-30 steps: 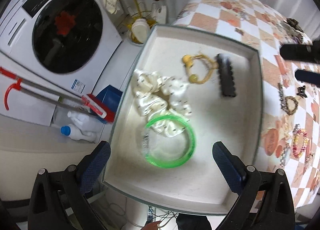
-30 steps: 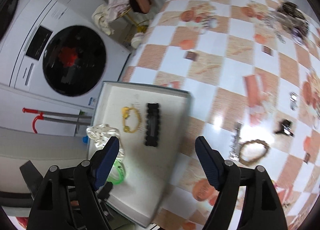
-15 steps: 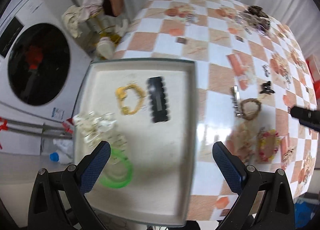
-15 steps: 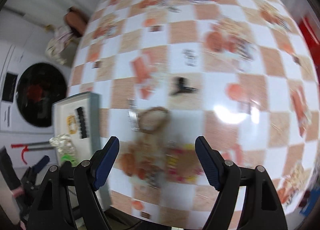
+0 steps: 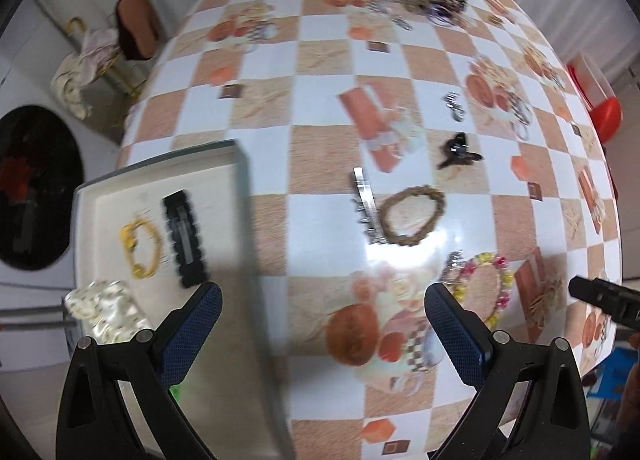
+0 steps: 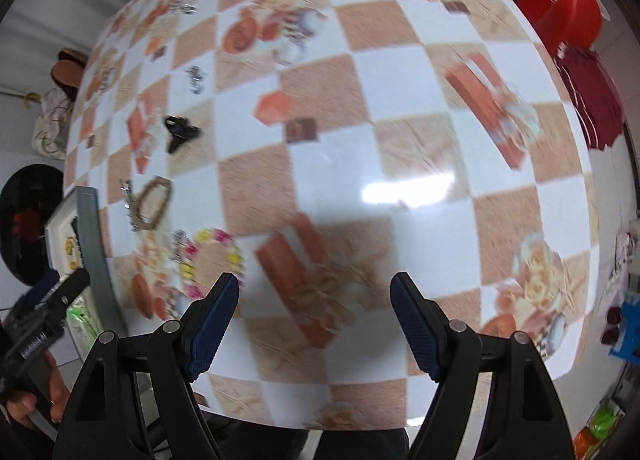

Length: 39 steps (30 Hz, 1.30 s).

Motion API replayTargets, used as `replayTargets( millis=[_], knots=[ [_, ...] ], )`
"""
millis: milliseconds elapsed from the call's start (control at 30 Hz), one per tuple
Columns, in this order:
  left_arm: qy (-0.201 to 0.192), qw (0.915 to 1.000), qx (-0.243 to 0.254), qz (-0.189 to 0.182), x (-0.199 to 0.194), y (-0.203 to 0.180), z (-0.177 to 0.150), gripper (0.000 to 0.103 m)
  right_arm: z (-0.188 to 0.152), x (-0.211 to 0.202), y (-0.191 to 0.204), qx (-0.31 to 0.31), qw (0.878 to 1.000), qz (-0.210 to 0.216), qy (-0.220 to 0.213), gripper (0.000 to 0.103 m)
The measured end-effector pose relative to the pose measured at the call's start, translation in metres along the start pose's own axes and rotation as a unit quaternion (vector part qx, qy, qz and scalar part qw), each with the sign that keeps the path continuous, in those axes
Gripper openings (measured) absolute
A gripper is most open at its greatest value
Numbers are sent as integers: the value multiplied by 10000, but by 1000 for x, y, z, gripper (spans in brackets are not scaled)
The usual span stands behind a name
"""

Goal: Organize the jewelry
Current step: 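Move both tools back over the table toward the remaining jewelry, then grasp the small silver charm with the left tool while the right tool grasps a small beige clip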

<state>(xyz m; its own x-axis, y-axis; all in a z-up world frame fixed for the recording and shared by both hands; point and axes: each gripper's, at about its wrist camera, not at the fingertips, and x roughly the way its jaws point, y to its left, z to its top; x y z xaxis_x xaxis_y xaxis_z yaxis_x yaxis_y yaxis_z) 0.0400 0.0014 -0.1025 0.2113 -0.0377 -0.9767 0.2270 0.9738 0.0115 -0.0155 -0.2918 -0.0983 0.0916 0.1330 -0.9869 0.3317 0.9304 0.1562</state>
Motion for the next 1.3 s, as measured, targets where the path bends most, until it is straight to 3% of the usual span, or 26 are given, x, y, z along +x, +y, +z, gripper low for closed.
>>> replayTargets(
  millis=[233, 300, 400, 467, 567, 667, 1300],
  knots=[
    [40, 9989, 447, -155, 12, -31, 6, 103, -14, 10, -19, 40, 9998, -109, 130, 81],
    [102, 9983, 551, -179, 17, -39, 5, 93, -18, 12, -22, 24, 9998, -123, 159, 81],
    [242, 9972, 676, -201, 28, -48, 1, 92, -22, 14, -26, 18, 9998, -137, 175, 81],
    [313, 9962, 779, -235, 34, -53, -3, 81, -24, 16, -29, 33, 9997, -162, 166, 81],
    [468, 9947, 876, -266, 45, -57, -8, 77, -27, 20, -30, 45, 9997, -178, 165, 81],
    [565, 9937, 913, -320, 53, -58, -11, 66, -28, 25, -28, -35, 9997, -193, 156, 81],
    [444, 9926, 1033, -462, 67, -76, -1, 66, -23, 48, -10, 21, 9992, -375, 99, 81]
  ],
)
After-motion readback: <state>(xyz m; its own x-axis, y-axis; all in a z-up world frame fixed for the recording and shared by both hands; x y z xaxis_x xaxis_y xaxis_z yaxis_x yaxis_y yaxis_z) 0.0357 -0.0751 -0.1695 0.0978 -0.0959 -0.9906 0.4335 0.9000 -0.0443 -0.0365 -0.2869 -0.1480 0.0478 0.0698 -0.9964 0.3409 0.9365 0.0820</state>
